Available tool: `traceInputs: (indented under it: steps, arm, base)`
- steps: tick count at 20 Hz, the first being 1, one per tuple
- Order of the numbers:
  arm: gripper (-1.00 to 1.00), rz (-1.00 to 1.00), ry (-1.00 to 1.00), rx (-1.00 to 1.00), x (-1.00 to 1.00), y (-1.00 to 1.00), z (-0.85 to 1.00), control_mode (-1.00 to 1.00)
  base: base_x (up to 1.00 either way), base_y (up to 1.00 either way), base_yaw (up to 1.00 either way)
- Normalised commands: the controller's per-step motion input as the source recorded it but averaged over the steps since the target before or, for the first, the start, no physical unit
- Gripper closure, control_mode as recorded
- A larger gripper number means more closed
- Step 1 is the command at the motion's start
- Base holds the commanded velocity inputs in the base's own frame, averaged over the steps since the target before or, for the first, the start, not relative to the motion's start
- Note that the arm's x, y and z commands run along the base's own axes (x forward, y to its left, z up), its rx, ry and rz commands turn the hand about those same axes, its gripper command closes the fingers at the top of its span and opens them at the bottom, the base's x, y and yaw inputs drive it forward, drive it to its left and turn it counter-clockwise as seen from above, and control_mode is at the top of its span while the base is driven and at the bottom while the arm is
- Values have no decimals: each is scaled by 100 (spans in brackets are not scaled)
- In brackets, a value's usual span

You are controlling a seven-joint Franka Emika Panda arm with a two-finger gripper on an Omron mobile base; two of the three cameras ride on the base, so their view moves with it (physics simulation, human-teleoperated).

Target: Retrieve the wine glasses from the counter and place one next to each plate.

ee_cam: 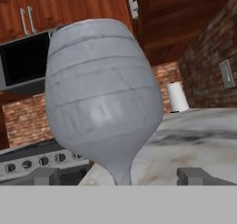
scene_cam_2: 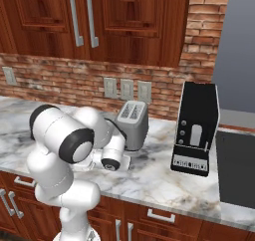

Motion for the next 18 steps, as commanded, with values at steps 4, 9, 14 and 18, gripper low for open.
traceInputs:
  steps: [4, 9, 14, 18]
  arm:
    - [-100, 0, 0, 0, 0, 32, 0, -100]
    - [-100, 0, 1, 0, 0, 20, 0, -100]
    - [-100, 0, 0, 0, 0, 0, 0, -100]
    - [100, 0, 0, 0, -2, -9, 0, -100]
  base:
    - [0, 0, 0]
    - [0, 0, 0]
    - [0, 0, 0]
    - [0, 0, 0]
